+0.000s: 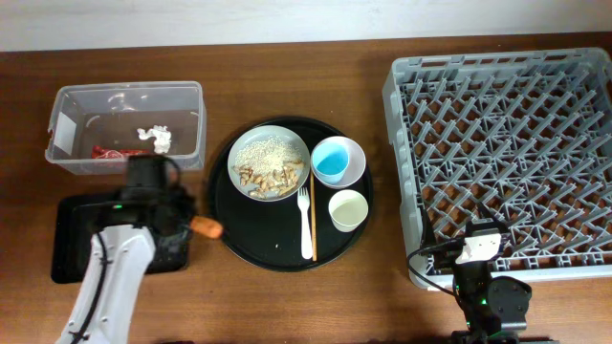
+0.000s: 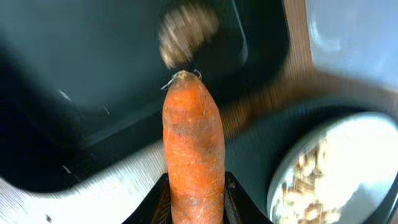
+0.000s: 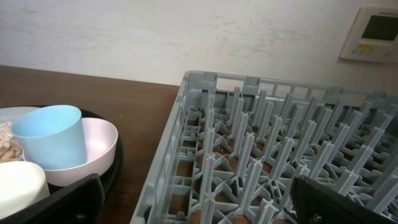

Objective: Sort waste into correct bins and load items into the dishwasher rack
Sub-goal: 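Carry the carrot left and set it on the black tray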

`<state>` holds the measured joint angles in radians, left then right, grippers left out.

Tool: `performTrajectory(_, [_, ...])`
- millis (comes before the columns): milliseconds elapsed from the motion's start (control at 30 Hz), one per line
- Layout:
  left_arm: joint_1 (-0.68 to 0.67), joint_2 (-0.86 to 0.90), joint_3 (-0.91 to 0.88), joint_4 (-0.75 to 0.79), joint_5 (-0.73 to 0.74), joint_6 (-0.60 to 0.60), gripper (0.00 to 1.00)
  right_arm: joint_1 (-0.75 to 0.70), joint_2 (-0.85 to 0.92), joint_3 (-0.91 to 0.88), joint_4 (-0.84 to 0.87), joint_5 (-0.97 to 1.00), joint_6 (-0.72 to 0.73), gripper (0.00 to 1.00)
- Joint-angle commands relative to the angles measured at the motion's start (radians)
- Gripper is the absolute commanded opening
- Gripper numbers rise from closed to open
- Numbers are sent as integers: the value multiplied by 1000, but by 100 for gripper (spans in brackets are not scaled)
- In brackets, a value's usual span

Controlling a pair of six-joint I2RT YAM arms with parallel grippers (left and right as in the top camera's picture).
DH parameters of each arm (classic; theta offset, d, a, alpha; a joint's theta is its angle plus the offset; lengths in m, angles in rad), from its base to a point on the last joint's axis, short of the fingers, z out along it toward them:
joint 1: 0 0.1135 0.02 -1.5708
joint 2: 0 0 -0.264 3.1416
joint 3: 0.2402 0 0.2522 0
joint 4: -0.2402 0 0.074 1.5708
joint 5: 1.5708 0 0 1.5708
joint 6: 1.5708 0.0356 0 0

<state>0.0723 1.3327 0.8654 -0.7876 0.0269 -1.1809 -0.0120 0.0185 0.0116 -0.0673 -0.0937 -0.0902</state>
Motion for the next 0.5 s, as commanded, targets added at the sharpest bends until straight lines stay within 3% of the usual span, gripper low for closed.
performTrajectory(0, [145, -17, -3, 16, 3, 31, 11, 6, -6, -6, -4, 4, -7, 99])
performTrajectory(33, [249, -17, -3, 20, -59, 31, 11, 6, -6, -6, -4, 4, -7, 99])
performTrajectory(67, [304, -16, -3, 24, -98, 31, 16, 6, -6, -6, -4, 4, -7, 99])
performTrajectory(167, [428, -16, -3, 89, -160, 31, 17, 6, -6, -6, -4, 4, -7, 99])
performTrajectory(200, [444, -7, -3, 97, -167, 31, 27, 6, -6, -6, -4, 4, -7, 99])
performTrajectory(233, [444, 7, -3, 96, -167, 31, 70, 6, -6, -6, -4, 4, -7, 99])
performTrajectory(333, [443, 34, -3, 95, -162, 31, 72, 6, -6, -6, -4, 4, -7, 99])
performTrajectory(367, [443, 34, -3, 95, -143, 31, 98, 6, -6, -6, -4, 4, -7, 99])
performTrajectory(467, [443, 34, -3, 95, -21, 31, 99, 6, -6, -6, -4, 4, -7, 99])
